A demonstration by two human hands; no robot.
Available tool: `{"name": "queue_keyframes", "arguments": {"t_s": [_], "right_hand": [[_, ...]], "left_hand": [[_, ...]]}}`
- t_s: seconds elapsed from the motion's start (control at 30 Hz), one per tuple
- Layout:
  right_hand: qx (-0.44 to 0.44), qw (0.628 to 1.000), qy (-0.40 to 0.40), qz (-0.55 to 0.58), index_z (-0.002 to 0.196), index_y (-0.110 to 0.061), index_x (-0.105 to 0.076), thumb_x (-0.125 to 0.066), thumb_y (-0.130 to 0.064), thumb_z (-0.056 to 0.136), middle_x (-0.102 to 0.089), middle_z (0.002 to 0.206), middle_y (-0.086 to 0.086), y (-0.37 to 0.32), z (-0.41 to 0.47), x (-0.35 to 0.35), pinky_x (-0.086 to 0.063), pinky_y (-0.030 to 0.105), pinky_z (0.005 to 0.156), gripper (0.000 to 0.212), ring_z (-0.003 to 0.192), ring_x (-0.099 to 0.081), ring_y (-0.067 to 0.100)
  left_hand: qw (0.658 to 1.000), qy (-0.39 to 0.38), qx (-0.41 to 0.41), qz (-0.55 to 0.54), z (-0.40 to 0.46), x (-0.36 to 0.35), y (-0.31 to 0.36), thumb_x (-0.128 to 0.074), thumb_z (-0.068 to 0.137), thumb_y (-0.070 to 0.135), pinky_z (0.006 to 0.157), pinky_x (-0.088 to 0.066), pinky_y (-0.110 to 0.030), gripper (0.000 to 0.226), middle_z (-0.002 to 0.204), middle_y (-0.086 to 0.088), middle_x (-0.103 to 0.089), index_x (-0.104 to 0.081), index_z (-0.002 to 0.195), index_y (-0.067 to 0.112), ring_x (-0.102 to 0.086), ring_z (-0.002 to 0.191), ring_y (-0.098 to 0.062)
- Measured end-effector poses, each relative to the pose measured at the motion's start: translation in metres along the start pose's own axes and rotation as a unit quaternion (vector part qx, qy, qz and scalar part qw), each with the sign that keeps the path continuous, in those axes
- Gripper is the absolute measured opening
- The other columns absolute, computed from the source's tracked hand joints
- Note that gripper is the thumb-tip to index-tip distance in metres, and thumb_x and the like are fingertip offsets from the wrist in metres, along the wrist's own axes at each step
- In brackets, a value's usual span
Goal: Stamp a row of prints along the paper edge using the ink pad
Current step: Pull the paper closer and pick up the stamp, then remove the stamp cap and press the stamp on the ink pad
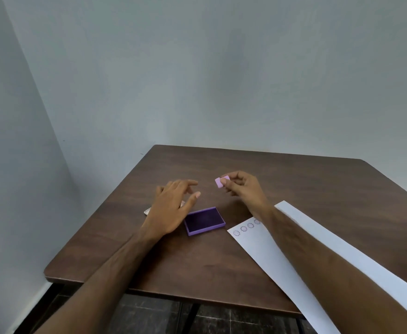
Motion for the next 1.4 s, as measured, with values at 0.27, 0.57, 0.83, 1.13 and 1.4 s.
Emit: {"name": "queue_keyframes", "arguments": {"t_s": [0.27,0.57,0.83,1.13,1.4], "right_hand": [[0.047,0.998,-0.027,0.038,0.098,-0.002,-0.074,-0.074,-0.019,0.092,-0.074,0.073,-0.004,0.005,0.001,-0.001,-0.049,0.015,0.06,0.018,0.062,-0.06,0.004],[0.07,0.995,-0.047,0.051,0.096,-0.006,-0.072,-0.071,-0.017,0.093,-0.071,0.073,-0.005,0.001,-0.001,-0.002,-0.049,0.019,0.06,0.011,0.062,-0.056,0.006],[0.078,0.992,-0.046,0.083,0.103,-0.007,-0.073,-0.072,-0.022,0.092,-0.074,0.087,0.002,-0.001,0.004,0.002,-0.053,0.024,0.067,0.018,0.076,-0.064,0.01],[0.073,0.99,-0.118,-0.031,0.102,-0.011,-0.072,-0.075,-0.016,0.09,-0.075,0.098,0.006,-0.008,-0.003,-0.005,-0.054,0.027,0.071,0.013,0.084,-0.067,0.022],[0.102,0.96,-0.203,-0.165,0.098,-0.016,-0.075,-0.075,-0.017,0.091,-0.076,0.092,-0.003,-0.023,-0.011,-0.021,-0.058,0.037,0.079,0.008,0.087,-0.07,0.022]], "left_hand": [[0.995,-0.015,-0.077,-0.056,0.052,-0.036,0.025,-0.057,0.09,0.059,0.087,-0.035,-0.035,0.029,0.101,0.031,-0.061,-0.057,0.112,0.041,-0.057,0.101,0.005],[0.974,0.04,-0.051,-0.215,0.056,-0.041,0.017,-0.083,0.077,0.034,0.075,-0.043,-0.006,0.026,0.09,0.016,-0.071,-0.065,0.095,0.025,-0.067,0.088,-0.002],[0.977,0.005,-0.015,-0.214,0.061,-0.033,-0.001,-0.08,0.077,0.038,0.078,-0.042,-0.007,0.023,0.091,0.019,-0.072,-0.067,0.092,0.026,-0.067,0.089,0.0],[0.992,-0.124,0.011,0.008,0.059,-0.042,-0.023,-0.069,0.083,0.055,0.084,-0.022,-0.035,0.017,0.101,0.016,-0.051,-0.068,0.097,0.045,-0.045,0.102,-0.006],[0.987,-0.156,-0.044,0.009,0.058,-0.029,-0.023,-0.05,0.099,0.043,0.092,-0.03,-0.04,0.026,0.11,0.014,-0.051,-0.059,0.123,0.042,-0.045,0.108,-0.008]]}}
Point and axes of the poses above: each hand's wrist, its own z-axis towards the middle knuckle, its own x-axis out of the back of the hand, y = z × x, the point moved 5 cm from there along z, towards the middle knuckle
